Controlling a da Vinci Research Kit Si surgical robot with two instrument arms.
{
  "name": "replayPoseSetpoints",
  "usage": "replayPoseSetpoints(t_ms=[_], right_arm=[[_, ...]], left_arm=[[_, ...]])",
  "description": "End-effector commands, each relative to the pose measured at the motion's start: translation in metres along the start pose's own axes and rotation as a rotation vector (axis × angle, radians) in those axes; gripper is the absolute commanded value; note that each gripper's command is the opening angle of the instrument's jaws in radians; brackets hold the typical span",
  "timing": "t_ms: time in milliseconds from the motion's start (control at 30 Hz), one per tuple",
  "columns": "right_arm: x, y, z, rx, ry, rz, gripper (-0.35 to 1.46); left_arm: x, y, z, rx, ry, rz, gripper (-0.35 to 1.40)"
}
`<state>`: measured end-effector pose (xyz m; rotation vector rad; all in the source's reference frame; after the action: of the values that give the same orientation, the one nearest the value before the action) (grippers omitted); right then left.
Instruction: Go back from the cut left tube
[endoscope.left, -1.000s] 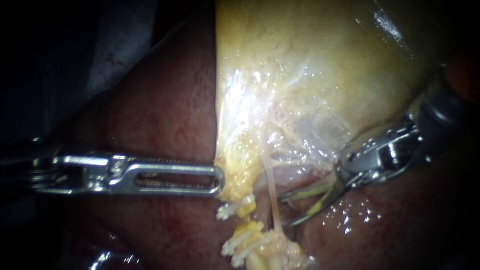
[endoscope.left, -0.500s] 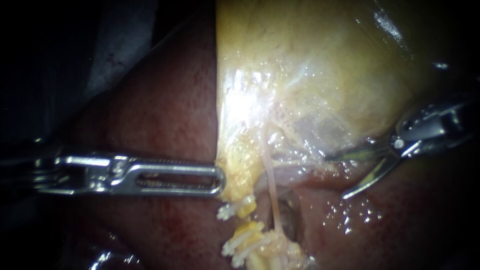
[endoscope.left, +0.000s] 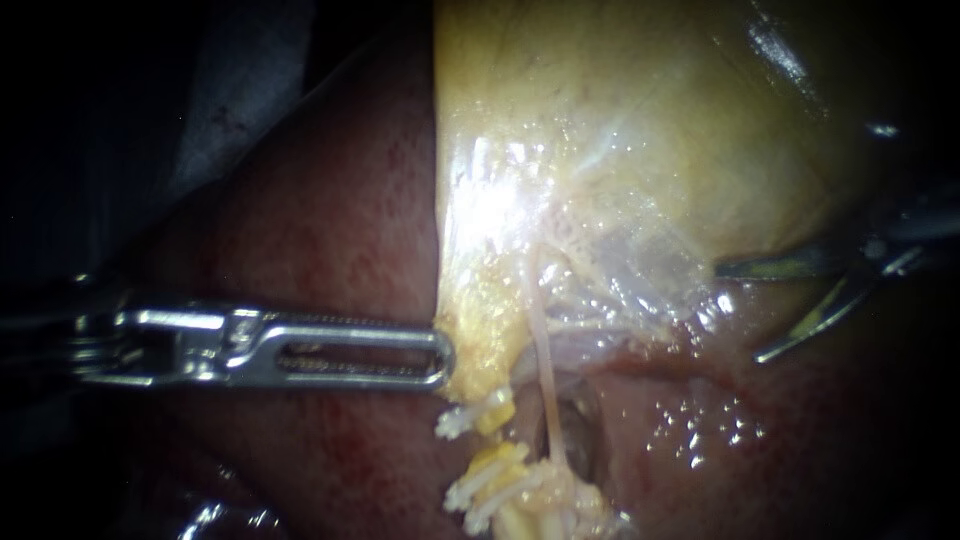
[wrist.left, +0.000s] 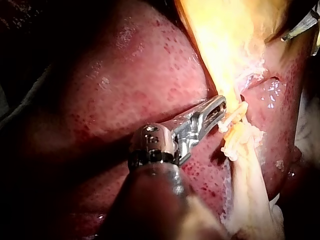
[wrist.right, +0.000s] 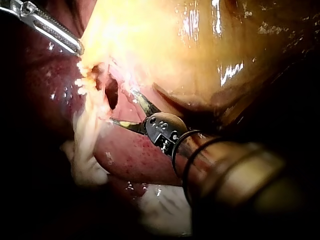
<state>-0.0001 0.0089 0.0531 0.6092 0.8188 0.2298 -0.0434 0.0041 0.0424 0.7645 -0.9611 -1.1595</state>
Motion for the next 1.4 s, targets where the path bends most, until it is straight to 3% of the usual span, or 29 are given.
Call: replayPoseSetpoints(t_ms=[33,833,1400], right_arm=[[0.0000,-0.0001,0.0000,0.001,0.000,0.000,0.81],[-0.0002,-0.0002,-0.0002,0.002,0.000,-0.001,0.81],[-0.0002,-0.0002,-0.0002,0.002,0.000,-0.001,0.81]], left_arm=[[-0.0001,0.0000,0.0000,0.000,-0.001,-0.002,-0.35],[-0.0028,0.0010,0.0030,0.011,-0.033,0.004,-0.35],[-0.0044,0.0003,0.0031,0.026,-0.077,0.019,-0.35]])
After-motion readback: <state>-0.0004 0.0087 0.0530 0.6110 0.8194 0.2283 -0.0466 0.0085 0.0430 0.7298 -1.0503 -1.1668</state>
